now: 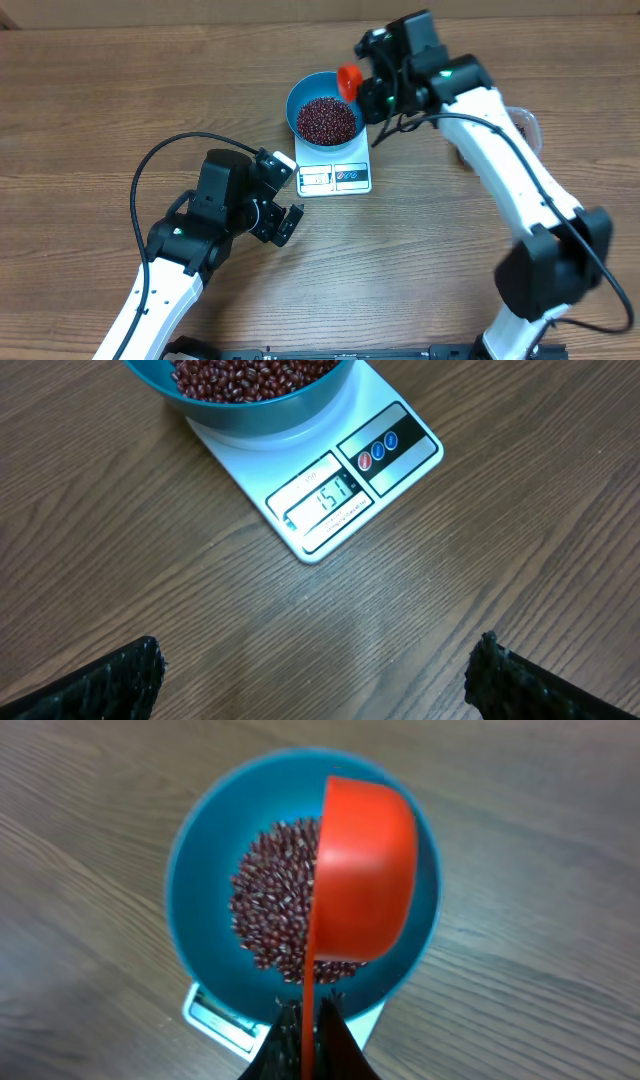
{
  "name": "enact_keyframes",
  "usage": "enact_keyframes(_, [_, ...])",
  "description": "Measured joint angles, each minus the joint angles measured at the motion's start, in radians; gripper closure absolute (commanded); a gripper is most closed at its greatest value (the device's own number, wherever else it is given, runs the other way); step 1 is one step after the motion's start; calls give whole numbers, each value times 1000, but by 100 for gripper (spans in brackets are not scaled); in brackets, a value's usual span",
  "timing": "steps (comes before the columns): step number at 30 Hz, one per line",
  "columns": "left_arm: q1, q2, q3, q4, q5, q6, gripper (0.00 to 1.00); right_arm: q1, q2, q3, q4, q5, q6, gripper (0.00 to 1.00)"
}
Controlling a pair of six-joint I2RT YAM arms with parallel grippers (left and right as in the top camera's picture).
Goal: Scoop item into bowl and weigh 150g on scale
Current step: 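Carry the filled scoop over the teal bowl, then tilt the scoop over the teal bowl, trickling beans in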
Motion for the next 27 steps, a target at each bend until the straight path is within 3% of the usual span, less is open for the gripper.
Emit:
enact_keyframes(9, [0,0,0,0,0,0,0,66,90,0,12,77,-1,96])
enact_keyframes(27, [0,1,0,0,0,0,0,66,120,0,85,176,-1,96])
